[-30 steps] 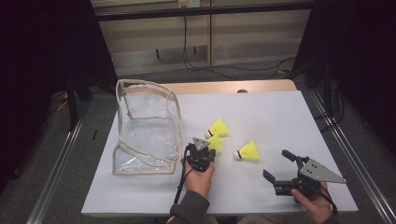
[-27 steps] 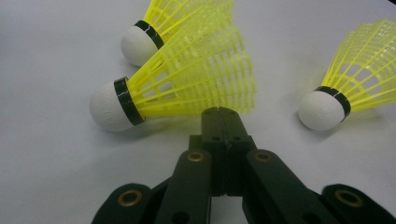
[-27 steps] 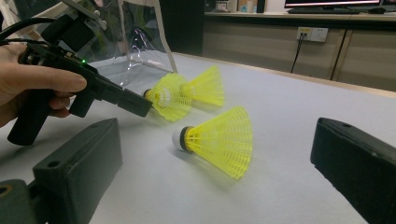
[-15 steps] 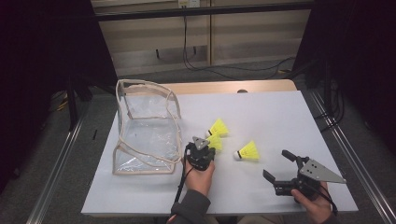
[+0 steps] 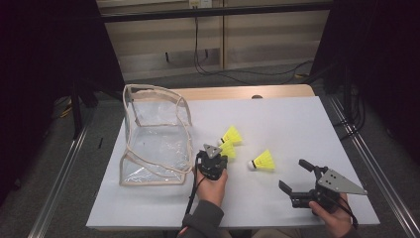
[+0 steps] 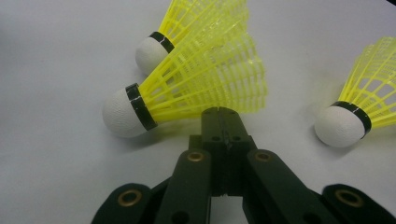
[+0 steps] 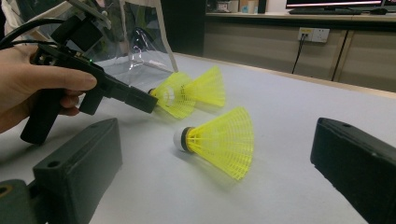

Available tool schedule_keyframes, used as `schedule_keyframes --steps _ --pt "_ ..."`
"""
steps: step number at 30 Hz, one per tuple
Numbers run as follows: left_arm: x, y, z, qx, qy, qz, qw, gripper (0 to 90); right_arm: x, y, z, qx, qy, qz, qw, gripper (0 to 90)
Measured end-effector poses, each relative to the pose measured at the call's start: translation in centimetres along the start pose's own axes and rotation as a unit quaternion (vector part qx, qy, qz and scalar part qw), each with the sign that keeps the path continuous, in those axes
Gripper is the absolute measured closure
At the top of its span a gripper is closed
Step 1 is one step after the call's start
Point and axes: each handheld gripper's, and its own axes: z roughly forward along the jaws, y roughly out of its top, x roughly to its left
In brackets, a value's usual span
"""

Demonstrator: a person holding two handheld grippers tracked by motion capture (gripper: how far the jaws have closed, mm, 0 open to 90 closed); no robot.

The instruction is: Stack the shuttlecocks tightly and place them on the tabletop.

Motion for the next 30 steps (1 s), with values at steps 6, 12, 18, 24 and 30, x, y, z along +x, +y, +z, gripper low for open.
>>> schedule_keyframes --steps 6,12,18,24,30 --pt "-0.02 0.0 -0.01 0.001 -0.001 0.001 1.0 90.0 -0.01 0.0 0.01 0.0 0.0 -0.001 1.0 1.6" --pt "0.03 0.05 -0.21 0.004 -0.004 0.008 1.0 89.9 0.03 0.0 0.03 0.0 0.001 0.0 1.0 1.6" --pt "-0.02 0.05 -0.2 0.003 -0.007 0.005 1.0 89.8 0.01 0.0 0.03 -0.001 0.0 -0.001 1.0 1.6" --pt "-0.09 0.03 -0.34 0.004 -0.009 0.007 0.9999 89.8 0.04 0.01 0.02 -0.001 0.001 -0.001 1.0 1.5" --pt "-0.09 0.04 -0.41 0.006 -0.015 0.01 0.9998 89.8 0.03 0.03 0.03 -0.002 0.0 -0.002 1.0 1.6"
